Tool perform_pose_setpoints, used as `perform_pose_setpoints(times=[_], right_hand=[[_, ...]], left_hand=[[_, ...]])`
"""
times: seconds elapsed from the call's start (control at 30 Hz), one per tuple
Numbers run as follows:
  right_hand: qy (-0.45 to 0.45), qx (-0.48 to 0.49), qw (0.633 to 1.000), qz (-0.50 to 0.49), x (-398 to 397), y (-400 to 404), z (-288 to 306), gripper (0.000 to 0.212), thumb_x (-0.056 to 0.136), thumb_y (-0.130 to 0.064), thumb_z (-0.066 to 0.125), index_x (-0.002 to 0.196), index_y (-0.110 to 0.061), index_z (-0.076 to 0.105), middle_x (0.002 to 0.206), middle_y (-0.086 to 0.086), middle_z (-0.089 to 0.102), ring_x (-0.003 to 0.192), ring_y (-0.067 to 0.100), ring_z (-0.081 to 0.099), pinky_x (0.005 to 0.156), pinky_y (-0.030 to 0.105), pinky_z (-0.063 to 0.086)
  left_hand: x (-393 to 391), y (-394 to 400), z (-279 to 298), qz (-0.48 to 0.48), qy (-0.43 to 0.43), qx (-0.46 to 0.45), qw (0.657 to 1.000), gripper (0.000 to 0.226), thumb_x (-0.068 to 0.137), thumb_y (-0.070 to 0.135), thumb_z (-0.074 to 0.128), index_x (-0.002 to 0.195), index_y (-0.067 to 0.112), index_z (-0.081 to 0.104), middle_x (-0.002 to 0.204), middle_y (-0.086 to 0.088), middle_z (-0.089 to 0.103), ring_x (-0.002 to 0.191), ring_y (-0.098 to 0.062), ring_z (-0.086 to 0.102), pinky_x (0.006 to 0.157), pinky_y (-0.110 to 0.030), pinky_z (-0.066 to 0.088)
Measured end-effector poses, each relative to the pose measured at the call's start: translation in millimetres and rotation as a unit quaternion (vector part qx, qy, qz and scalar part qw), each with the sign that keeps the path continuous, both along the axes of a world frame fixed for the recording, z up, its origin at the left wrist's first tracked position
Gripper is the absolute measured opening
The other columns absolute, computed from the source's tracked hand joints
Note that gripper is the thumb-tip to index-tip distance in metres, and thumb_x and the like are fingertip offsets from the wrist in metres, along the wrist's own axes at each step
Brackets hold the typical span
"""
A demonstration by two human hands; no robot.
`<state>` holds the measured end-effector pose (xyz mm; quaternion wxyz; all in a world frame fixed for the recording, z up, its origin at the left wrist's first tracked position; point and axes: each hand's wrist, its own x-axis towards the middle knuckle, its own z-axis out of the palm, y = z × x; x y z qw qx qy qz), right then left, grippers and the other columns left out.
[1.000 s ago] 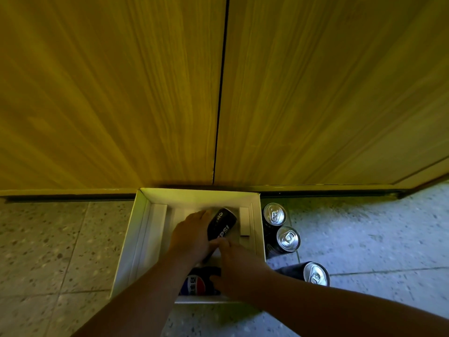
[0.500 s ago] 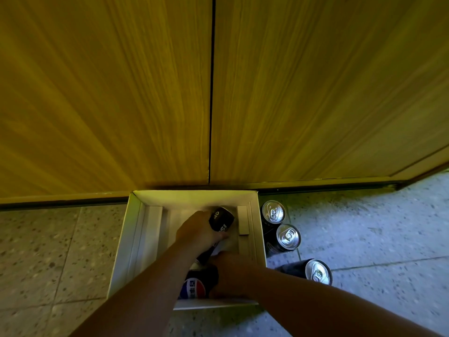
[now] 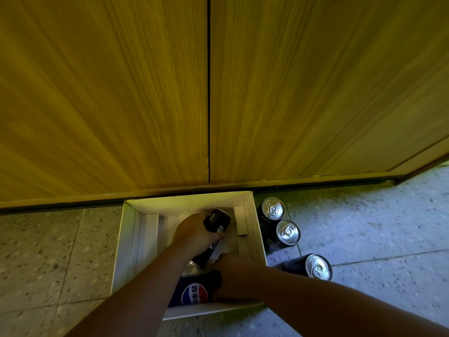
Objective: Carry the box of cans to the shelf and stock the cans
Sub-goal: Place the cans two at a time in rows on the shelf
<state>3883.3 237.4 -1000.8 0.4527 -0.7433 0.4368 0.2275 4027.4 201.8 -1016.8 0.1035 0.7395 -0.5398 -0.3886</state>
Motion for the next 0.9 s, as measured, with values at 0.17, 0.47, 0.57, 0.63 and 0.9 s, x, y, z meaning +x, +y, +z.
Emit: perform_pose_setpoints(times=[0.17, 0.47, 0.57, 0.63, 0.9], right_hand=[[0.003, 0.002, 1.000, 0.026, 0.9, -0.9, 3.0, 0.064, 0.082, -0.035, 0.077, 0.138, -0.017, 0.050, 0.128, 0.011, 0.056, 0.113, 0.028, 0.059, 0.092, 0.036, 0.051], [-0.014, 0.014, 0.999, 0.030, -2.3, -5.1, 20.3, 0.068, 0.075, -0.030, 0.083, 0.134, -0.016, 0.053, 0.125, 0.009, 0.062, 0.111, 0.028, 0.063, 0.093, 0.037, 0.054], [-0.024, 0.027, 0.999, 0.007, -0.3, -0.5, 20.5, 0.069, 0.070, -0.039, 0.084, 0.130, -0.019, 0.056, 0.119, 0.005, 0.066, 0.106, 0.025, 0.064, 0.091, 0.040, 0.056], [-0.032, 0.037, 0.999, 0.011, 2.2, 0.1, 23.4, 0.068, 0.071, -0.039, 0.083, 0.131, -0.018, 0.056, 0.120, 0.006, 0.065, 0.107, 0.025, 0.064, 0.093, 0.040, 0.055], [-0.061, 0.061, 0.996, -0.029, -0.2, -0.5, 46.5, 0.073, 0.079, -0.027, 0.080, 0.140, -0.018, 0.041, 0.135, 0.005, 0.056, 0.121, 0.024, 0.057, 0.100, 0.032, 0.048]], left_hand=[[3.2, 2.2, 3.6, -0.015, 0.010, 0.003, 1.000, 0.054, 0.068, 0.049, 0.081, 0.115, 0.026, 0.066, 0.110, 0.000, 0.069, 0.098, -0.021, 0.065, 0.074, -0.029, 0.048], [6.7, 0.9, 3.0, -0.034, 0.037, 0.002, 0.999, 0.057, 0.064, 0.043, 0.082, 0.116, 0.028, 0.062, 0.110, 0.000, 0.068, 0.095, -0.020, 0.065, 0.078, -0.034, 0.055], [8.8, 2.3, 1.1, -0.044, 0.037, 0.002, 0.998, 0.070, 0.059, 0.047, 0.081, 0.122, 0.026, 0.058, 0.116, 0.001, 0.065, 0.101, -0.020, 0.064, 0.081, -0.037, 0.055], [11.3, 2.1, 2.4, -0.049, 0.033, 0.005, 0.998, 0.074, 0.057, 0.047, 0.081, 0.124, 0.024, 0.056, 0.116, 0.001, 0.063, 0.101, -0.020, 0.062, 0.078, -0.033, 0.053], [8.9, 0.3, 17.7, -0.054, 0.130, 0.002, 0.990, 0.087, 0.056, 0.032, 0.087, 0.128, 0.025, 0.039, 0.109, 0.008, 0.056, 0.098, -0.013, 0.060, 0.072, -0.025, 0.054]])
